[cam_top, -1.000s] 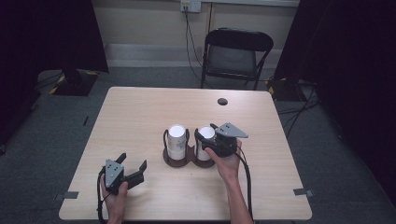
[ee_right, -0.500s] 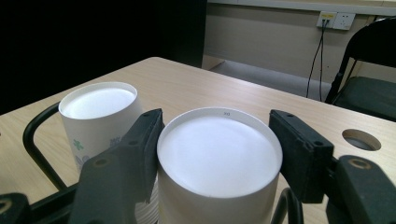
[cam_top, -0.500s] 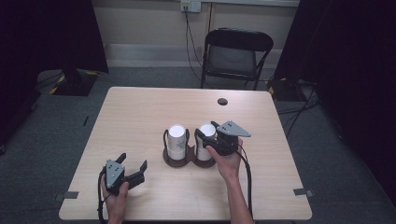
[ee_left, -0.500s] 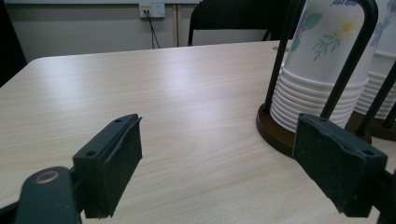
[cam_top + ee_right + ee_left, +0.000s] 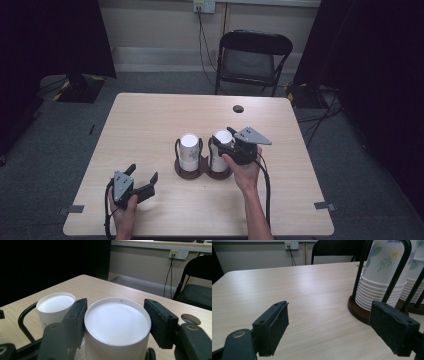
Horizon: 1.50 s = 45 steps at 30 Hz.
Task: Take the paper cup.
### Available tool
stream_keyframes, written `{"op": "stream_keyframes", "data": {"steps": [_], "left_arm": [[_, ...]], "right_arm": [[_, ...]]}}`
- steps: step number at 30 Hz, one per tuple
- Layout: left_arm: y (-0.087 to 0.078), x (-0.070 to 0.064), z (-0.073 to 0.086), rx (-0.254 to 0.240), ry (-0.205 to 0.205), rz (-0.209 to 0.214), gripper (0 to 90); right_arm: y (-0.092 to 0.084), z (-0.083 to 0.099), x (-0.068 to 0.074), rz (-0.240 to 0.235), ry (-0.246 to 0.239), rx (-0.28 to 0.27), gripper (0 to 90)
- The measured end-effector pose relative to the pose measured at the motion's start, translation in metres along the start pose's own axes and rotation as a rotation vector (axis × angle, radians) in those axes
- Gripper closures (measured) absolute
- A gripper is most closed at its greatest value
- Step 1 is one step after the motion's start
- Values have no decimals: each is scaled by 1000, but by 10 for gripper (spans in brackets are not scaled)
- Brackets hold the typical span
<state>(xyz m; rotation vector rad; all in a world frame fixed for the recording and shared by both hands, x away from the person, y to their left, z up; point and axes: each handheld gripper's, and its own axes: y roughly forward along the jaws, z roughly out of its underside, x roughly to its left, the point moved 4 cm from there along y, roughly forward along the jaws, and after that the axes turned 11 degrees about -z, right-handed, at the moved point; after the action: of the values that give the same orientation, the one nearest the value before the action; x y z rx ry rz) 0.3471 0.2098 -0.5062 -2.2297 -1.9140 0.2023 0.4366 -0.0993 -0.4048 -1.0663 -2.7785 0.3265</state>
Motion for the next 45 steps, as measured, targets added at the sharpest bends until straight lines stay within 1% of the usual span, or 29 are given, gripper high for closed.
{"op": "stream_keyframes", "data": {"steps": [11,15,19,21,24,27,31,34,37,43,45], "left_arm": [[0,0,0,8,5,-5,160],[0,0,0,7,4,-3,161],[0,0,0,8,11,0,162],[0,0,0,7,5,3,167],[0,0,0,5,6,12,167],[-1,0,0,-2,8,22,167],[-1,0,0,-1,8,22,167],[-1,-1,0,-3,11,21,167],[-1,-1,0,-3,14,24,166],[-1,-1,0,-1,8,29,168],[-1,0,0,-2,-5,26,168]], "right_arm": [[-7,-11,0,3,5,-17,374],[-9,-12,1,4,-3,-15,374],[-12,-16,2,-1,-6,-26,374],[-12,-18,2,-2,-8,-16,375],[-13,-19,1,-5,7,-27,375],[-13,-19,0,-5,9,-23,375],[-14,-21,0,-4,11,-35,375],[-17,-24,0,-9,26,-53,375],[-18,-26,0,-20,24,-56,375],[-20,-30,0,-25,29,-67,375],[-22,-31,0,-24,33,-76,375]]}}
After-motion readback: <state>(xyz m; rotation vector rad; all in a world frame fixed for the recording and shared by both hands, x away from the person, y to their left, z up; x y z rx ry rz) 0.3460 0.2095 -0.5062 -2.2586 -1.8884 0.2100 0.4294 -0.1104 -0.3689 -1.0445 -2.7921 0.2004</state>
